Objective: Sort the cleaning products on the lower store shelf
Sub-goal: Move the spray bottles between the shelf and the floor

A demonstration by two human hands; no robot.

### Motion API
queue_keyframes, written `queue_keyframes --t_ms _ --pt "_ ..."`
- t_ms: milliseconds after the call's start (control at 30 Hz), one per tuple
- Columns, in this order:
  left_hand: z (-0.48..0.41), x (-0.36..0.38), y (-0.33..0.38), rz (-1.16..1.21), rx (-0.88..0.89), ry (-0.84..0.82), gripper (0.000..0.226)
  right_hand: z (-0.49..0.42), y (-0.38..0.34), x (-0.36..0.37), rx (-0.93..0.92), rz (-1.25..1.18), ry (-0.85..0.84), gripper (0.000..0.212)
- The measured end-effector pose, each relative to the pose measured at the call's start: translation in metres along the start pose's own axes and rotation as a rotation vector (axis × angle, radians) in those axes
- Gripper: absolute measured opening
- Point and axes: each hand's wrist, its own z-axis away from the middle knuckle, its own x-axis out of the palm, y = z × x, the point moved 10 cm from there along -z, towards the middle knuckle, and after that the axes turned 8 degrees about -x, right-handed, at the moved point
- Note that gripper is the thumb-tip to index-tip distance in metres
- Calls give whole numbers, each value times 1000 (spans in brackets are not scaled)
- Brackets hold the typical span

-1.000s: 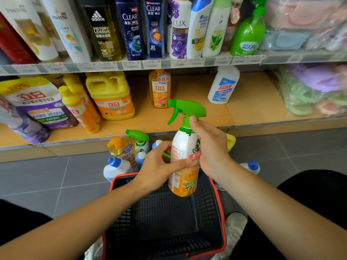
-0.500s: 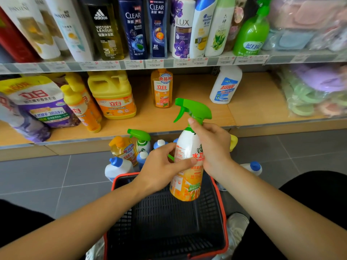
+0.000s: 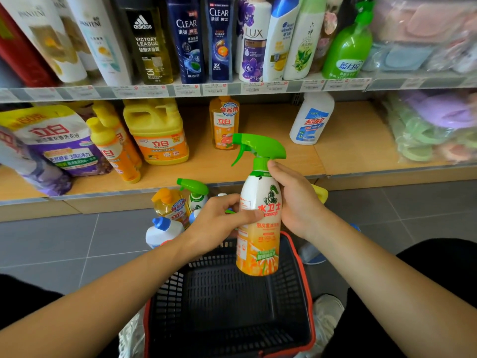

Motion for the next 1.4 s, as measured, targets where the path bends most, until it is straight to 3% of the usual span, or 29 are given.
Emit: queue_keyframes --t_ms 133,233,333,433,533,667,733,833,933,1000,1133,1200,1300,1400 --pt "-3 -9 3 12 -18 21 35 7 -2 -5 -27 163 -46 34" --pt "-6 -23 9 63 -4 73 32 20 15 -6 70 290 -176 45" --pt "-10 -37 13 119 -9 126 38 29 26 0 128 299 -292 54" --pt "-10 -40 17 171 2 161 52 27 22 1 72 225 -261 59" --pt "-11 -36 19 214 41 143 59 25 19 -2 28 82 -147 53" --pt "-12 -28 10 -43 2 164 87 22 19 -9 16 -52 -15 46" --pt "-12 -29 2 -45 -53 179 83 20 18 -10 12 -68 -9 41" --pt "-13 -30 4 51 -35 197 75 19 18 -6 20 -30 -81 35" --pt "-9 -42 12 131 8 262 79 17 14 -12 5 217 -113 26" --pt "-5 -51 24 122 65 298 76 15 0 -22 -114 503 -40 15" --pt "7 -61 55 -77 224 384 61 31 -56 -23 -699 968 216 27" --pt "13 -59 65 -198 310 416 66 34 -66 -5 -851 1082 110 49" --pt "20 -48 73 -280 399 374 71 19 -48 12 -711 1158 -209 90" --pt "21 -40 74 -305 420 301 74 15 -35 13 -584 1014 -337 93"
